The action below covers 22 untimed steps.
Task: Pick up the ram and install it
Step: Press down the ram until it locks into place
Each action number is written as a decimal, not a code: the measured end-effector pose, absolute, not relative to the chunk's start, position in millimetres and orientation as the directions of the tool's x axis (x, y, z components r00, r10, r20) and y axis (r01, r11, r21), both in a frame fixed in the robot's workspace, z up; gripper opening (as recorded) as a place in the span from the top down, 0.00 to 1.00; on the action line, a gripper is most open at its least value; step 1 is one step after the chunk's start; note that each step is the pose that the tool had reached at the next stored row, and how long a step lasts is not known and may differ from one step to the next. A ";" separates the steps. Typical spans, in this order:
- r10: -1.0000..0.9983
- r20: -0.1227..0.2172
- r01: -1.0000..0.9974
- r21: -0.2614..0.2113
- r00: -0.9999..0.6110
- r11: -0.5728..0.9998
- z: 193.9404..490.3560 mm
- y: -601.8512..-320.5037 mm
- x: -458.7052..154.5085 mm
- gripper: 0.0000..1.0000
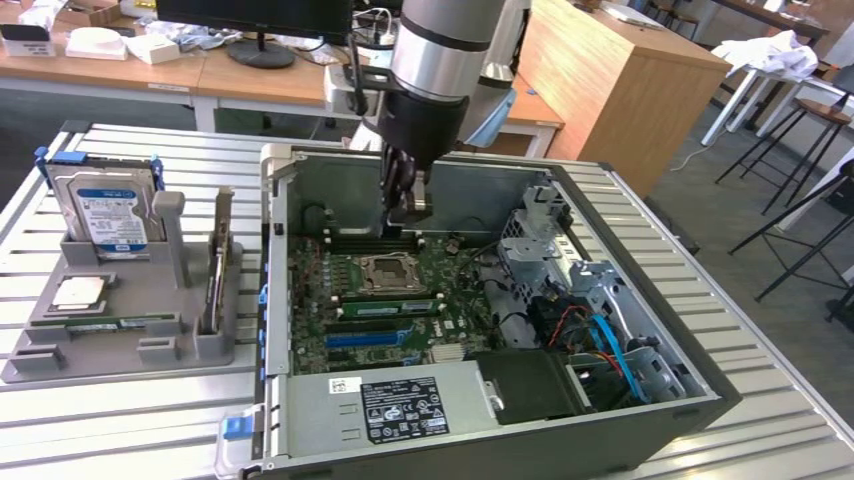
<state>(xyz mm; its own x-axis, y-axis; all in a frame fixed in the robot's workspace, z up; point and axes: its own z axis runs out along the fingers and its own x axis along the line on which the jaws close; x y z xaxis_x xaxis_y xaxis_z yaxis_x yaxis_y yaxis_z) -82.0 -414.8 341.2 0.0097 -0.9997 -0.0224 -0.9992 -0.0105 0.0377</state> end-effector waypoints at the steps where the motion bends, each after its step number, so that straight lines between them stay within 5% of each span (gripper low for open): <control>1: -1.000 -0.023 -0.999 0.038 0.010 -0.011 341.3 -414.8 -82.0 0.90; 22: -1.000 -0.022 -0.999 0.038 0.010 -0.011 341.4 -414.8 -45.3 0.90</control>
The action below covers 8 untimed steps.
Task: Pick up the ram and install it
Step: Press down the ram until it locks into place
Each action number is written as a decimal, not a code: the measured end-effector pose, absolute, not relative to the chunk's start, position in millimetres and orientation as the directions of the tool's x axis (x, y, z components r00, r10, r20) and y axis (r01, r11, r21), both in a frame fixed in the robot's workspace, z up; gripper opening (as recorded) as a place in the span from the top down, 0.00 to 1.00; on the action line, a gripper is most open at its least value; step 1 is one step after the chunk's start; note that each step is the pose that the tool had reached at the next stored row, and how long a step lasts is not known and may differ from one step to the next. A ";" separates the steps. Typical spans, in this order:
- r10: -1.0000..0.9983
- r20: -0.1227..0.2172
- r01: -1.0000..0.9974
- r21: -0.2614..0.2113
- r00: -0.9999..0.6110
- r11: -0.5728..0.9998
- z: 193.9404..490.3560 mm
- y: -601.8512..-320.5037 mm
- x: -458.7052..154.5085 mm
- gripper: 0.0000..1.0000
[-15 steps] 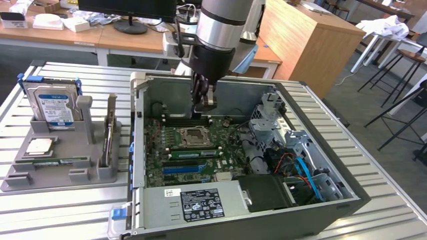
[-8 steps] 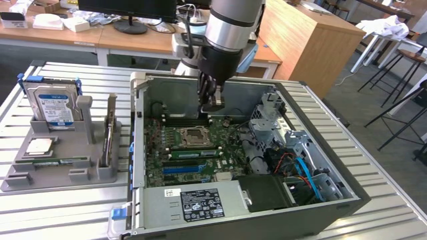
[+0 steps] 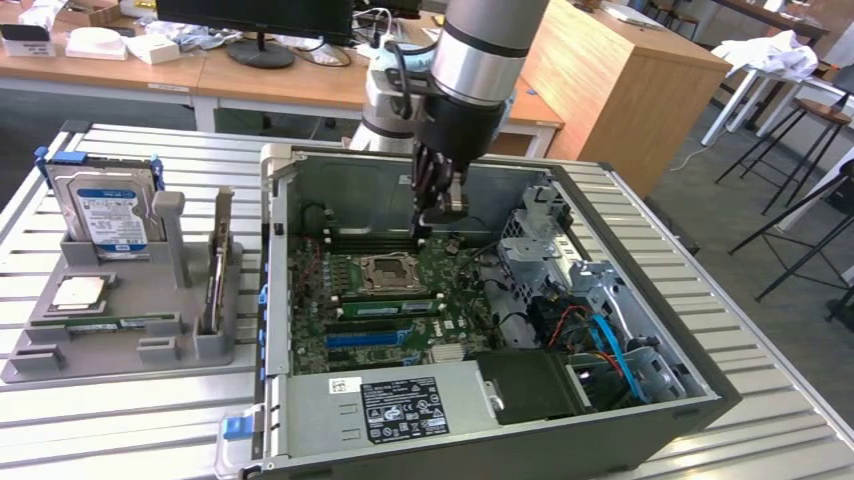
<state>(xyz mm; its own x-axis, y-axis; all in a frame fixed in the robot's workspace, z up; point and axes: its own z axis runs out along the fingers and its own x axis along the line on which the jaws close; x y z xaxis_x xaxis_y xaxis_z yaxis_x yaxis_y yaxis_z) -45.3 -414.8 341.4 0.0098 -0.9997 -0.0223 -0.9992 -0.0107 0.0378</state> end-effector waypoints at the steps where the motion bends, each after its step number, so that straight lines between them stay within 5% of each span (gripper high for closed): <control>1: -1.000 -0.022 -0.999 0.038 0.010 -0.011 341.4 -414.8 -42.6 0.90; 8: -1.000 -0.022 -0.999 0.038 0.010 -0.011 341.4 -414.8 -33.0 0.90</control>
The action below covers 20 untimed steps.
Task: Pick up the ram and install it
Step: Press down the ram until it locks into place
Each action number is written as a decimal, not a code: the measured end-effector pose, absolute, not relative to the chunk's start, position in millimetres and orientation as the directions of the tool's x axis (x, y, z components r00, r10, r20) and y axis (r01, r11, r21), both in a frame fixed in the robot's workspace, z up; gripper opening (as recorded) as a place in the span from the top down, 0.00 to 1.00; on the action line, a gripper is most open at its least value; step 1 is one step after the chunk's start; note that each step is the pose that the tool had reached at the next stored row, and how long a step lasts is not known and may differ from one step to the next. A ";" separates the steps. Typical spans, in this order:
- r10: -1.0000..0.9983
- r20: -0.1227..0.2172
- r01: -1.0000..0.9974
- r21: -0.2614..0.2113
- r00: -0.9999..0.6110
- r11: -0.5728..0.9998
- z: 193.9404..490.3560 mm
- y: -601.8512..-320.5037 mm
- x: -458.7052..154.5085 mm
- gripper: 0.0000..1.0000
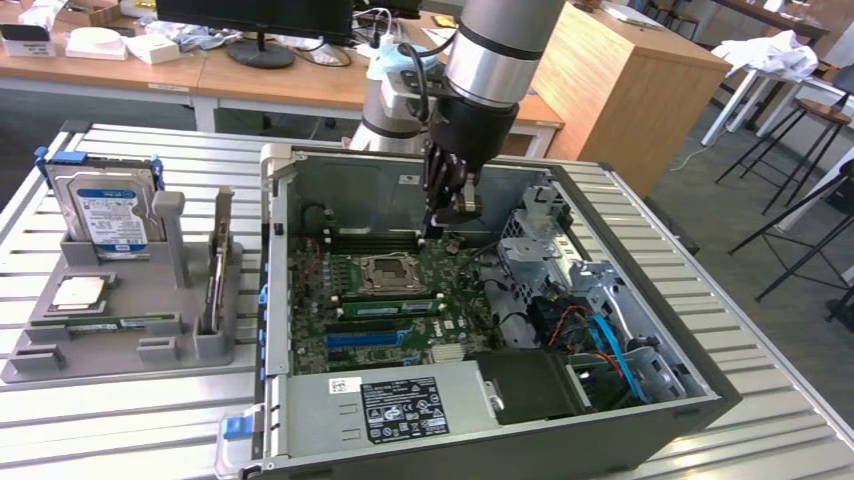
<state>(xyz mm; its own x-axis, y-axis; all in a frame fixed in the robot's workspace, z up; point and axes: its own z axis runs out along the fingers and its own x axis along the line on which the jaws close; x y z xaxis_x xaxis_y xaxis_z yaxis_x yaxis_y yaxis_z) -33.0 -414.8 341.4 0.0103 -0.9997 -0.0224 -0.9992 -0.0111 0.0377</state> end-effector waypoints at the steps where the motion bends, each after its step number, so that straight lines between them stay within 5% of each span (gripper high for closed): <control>1: -1.000 -0.022 -0.999 0.038 0.011 -0.012 341.4 -414.8 -33.0 0.90; 20: -0.996 -0.022 -0.995 0.038 -0.091 0.091 340.9 -414.7 -33.7 0.90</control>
<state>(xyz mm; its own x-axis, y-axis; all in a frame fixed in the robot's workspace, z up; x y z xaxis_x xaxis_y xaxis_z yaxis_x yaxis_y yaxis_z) -33.7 -414.7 340.9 -0.0915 -0.9956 -0.0224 -0.9952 0.0906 0.0378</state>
